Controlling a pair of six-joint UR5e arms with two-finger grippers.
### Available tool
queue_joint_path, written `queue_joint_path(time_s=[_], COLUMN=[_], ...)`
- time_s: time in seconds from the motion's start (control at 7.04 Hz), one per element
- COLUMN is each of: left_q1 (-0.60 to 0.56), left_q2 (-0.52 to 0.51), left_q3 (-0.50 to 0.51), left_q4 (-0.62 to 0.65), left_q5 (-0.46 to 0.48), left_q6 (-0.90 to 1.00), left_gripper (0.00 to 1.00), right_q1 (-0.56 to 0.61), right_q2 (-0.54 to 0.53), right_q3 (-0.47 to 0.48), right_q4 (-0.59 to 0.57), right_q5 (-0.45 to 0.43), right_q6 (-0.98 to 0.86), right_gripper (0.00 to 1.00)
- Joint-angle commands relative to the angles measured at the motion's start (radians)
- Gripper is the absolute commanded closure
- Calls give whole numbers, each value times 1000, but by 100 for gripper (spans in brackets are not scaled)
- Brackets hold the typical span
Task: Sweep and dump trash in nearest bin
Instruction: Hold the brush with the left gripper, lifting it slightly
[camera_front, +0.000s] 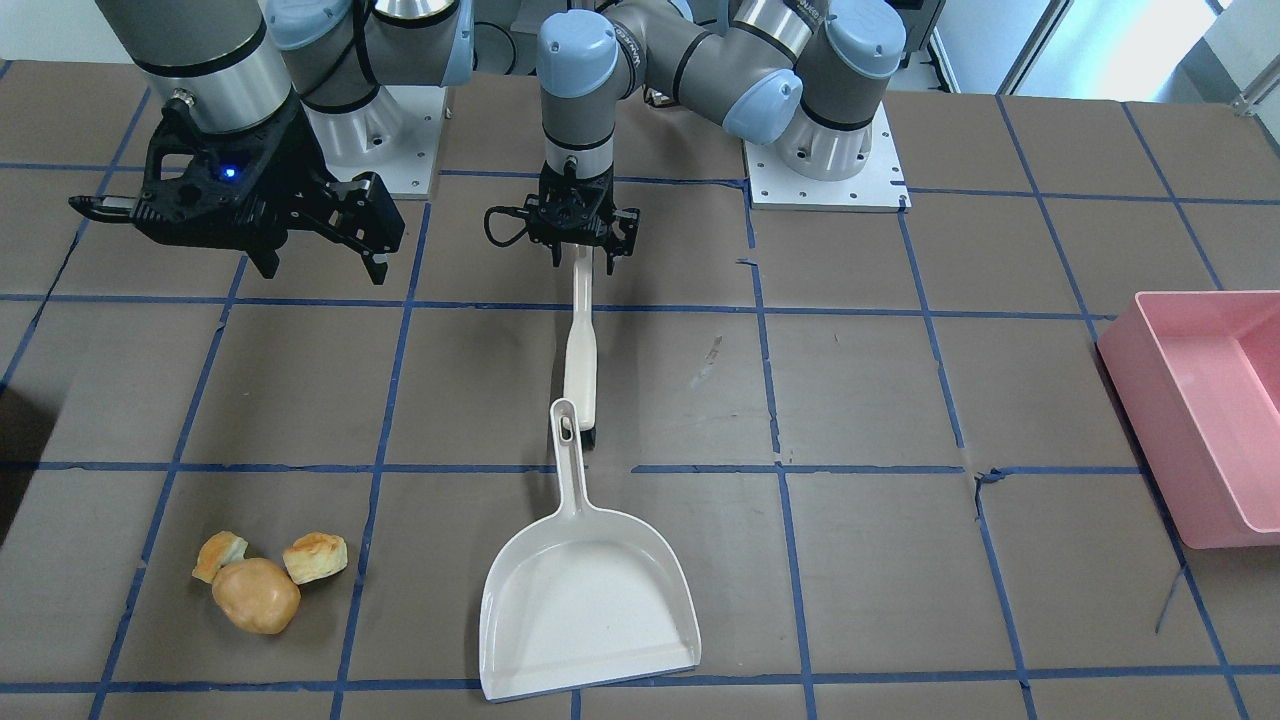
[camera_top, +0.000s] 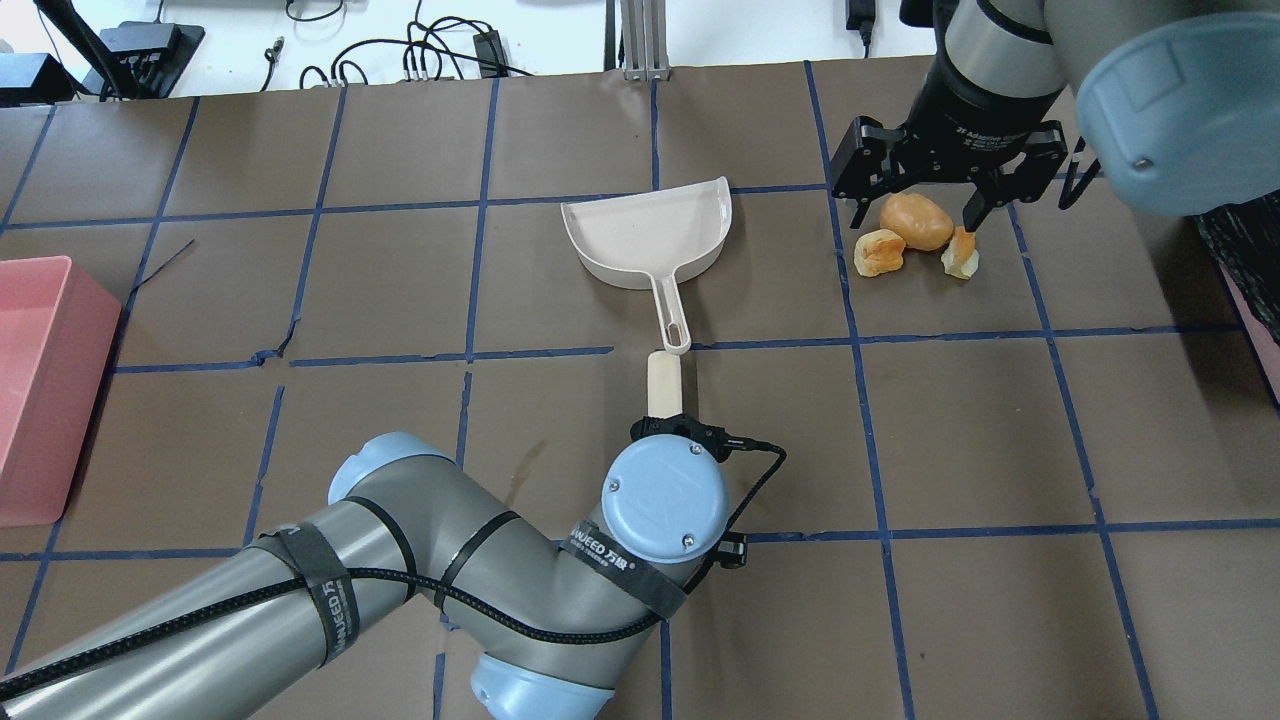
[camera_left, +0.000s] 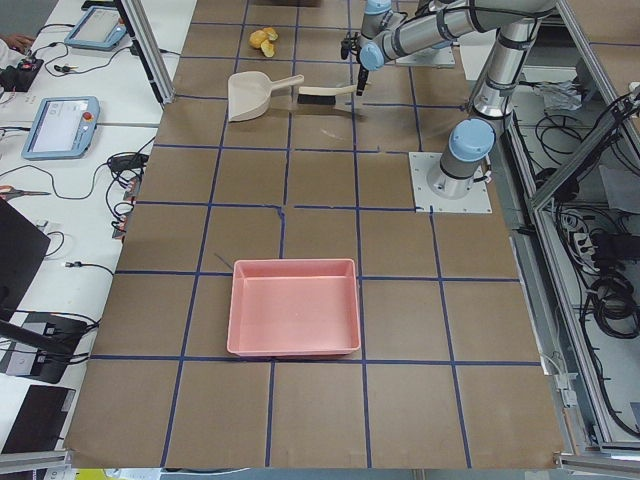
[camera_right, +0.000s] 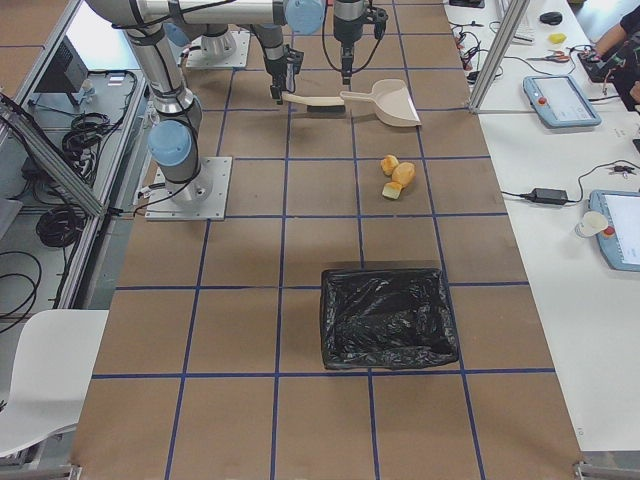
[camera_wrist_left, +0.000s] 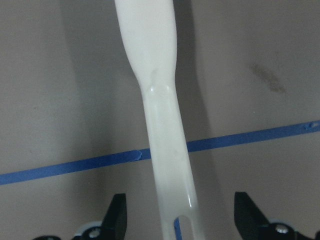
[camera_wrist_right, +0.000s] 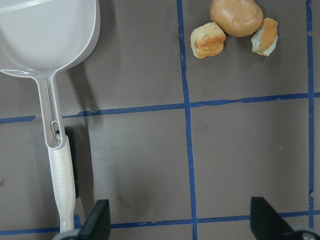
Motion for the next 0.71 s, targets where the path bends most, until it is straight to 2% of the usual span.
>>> queue_joint_path(time_s=[0.0,0.28,0.43,0.57], left_q1=[1,3,3,3], left_q2=[3,6,6,8], left_q3=[1,-1,-1,-1], left_q4=[0,0,0,2], left_q5=[1,4,4,4], left_q6=[11,14,8,7], left_gripper=[48,52,71,84], right_q1=[0,1,4,3], right_q2=[0,-2,2,3], right_q3=[0,0,2,2], right_q4=[0,-34,-42,-42], right_q5=[1,1,-4,-6], right_q6=[0,2,0,0], right_gripper=[0,0,0,0])
